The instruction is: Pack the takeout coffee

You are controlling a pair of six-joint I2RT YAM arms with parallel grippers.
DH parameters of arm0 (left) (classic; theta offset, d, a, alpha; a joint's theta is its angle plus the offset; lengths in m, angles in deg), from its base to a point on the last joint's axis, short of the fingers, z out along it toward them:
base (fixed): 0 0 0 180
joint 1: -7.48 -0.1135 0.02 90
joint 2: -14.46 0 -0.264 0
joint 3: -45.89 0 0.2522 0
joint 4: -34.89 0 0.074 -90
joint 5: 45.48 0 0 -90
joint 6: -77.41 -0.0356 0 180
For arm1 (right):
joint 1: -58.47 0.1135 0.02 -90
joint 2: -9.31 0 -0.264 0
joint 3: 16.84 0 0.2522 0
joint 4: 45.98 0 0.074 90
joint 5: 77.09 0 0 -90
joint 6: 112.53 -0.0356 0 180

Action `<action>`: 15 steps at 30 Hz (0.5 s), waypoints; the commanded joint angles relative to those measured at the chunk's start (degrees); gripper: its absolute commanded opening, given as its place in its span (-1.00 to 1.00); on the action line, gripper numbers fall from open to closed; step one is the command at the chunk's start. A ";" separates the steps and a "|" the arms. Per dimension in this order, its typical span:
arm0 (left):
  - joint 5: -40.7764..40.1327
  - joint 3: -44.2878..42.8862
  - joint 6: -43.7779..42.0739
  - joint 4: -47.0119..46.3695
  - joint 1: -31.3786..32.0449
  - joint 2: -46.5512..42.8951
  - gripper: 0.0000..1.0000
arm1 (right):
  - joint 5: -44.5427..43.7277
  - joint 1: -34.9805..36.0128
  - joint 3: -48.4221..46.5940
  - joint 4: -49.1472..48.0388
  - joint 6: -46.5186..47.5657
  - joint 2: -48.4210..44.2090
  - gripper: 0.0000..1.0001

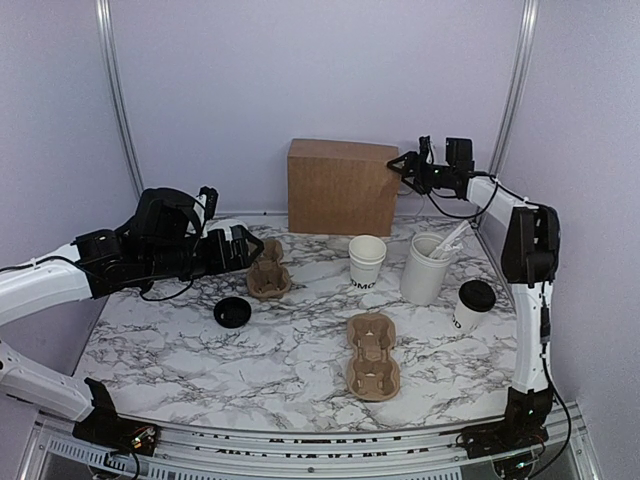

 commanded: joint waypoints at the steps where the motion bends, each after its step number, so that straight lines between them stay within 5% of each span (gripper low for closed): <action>1: 0.45 0.66 -0.24 1.07 -0.35 -1.48 0.98 | 5.16 -0.07 -5.35 -3.46 -3.43 2.04 0.52; 15: 0.45 2.00 1.05 1.06 -0.35 -3.22 0.98 | 13.05 0.76 -7.68 -10.26 -10.70 4.51 0.08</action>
